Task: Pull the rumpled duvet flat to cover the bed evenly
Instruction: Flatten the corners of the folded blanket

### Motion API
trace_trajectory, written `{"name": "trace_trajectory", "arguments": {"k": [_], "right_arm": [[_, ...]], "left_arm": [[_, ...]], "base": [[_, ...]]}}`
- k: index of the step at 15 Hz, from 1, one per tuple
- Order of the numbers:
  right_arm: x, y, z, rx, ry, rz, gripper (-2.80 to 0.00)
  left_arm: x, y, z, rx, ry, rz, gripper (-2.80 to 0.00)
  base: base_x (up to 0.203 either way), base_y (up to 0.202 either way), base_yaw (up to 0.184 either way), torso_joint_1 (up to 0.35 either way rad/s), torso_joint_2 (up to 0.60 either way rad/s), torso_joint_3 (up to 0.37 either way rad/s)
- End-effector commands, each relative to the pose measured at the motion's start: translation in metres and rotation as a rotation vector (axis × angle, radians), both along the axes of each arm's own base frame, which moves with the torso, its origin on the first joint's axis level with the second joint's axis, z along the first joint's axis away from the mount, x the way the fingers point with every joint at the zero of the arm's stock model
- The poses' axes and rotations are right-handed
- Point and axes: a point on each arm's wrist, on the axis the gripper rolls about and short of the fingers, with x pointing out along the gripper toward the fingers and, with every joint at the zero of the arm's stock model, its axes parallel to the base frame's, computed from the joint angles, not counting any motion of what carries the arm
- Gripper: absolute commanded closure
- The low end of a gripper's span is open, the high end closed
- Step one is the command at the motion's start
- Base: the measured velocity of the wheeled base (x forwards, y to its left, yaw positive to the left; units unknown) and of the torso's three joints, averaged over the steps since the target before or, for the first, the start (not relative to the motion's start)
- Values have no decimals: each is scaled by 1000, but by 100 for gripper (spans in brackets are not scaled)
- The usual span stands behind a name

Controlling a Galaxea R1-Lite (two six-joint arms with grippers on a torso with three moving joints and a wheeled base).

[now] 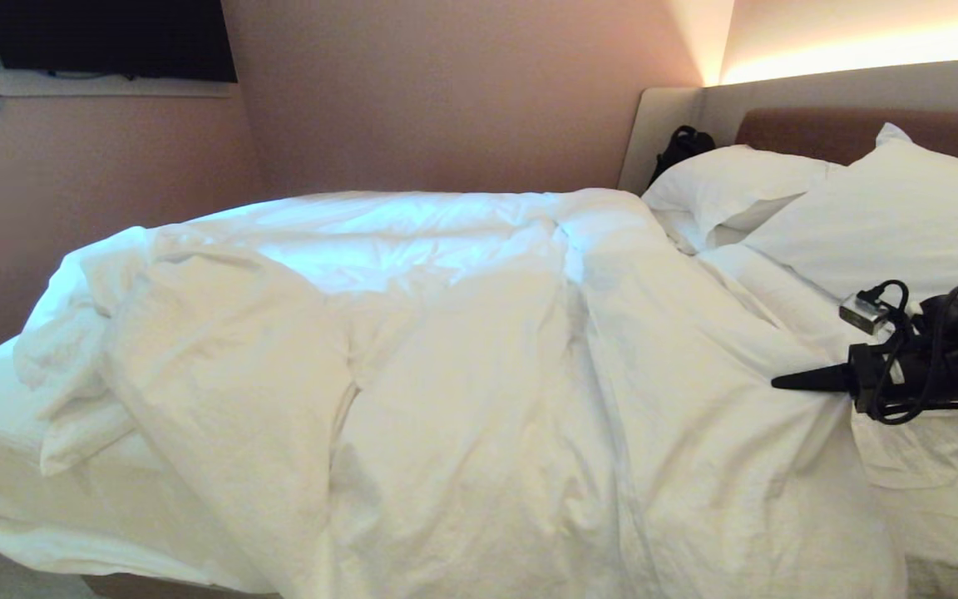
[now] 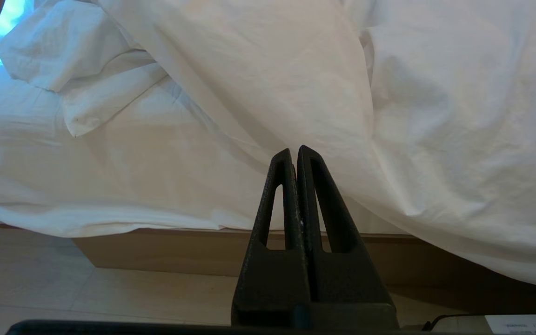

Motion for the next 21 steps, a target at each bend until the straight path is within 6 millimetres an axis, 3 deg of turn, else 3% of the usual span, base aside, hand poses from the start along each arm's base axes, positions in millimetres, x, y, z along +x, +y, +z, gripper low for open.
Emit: {"name": "trace_trajectory", "arguments": {"k": [1, 8, 17, 21], "right_arm": [[-4, -3, 4, -21, -6, -6, 0], [-24, -10, 14, -54, -6, -48, 0], [-44, -10, 3, -157, 78, -76, 0], [-44, -11, 1, -159, 77, -73, 0]], "left_arm": [[0, 0, 0, 0, 2, 0, 0], [0, 0, 0, 0, 0, 0, 0], [0, 0, 0, 0, 2, 0, 0], [0, 0, 0, 0, 0, 0, 0]], "base": [[0, 0, 0, 0, 0, 0], [0, 0, 0, 0, 0, 0], [0, 0, 0, 0, 0, 0], [0, 0, 0, 0, 0, 0]]}}
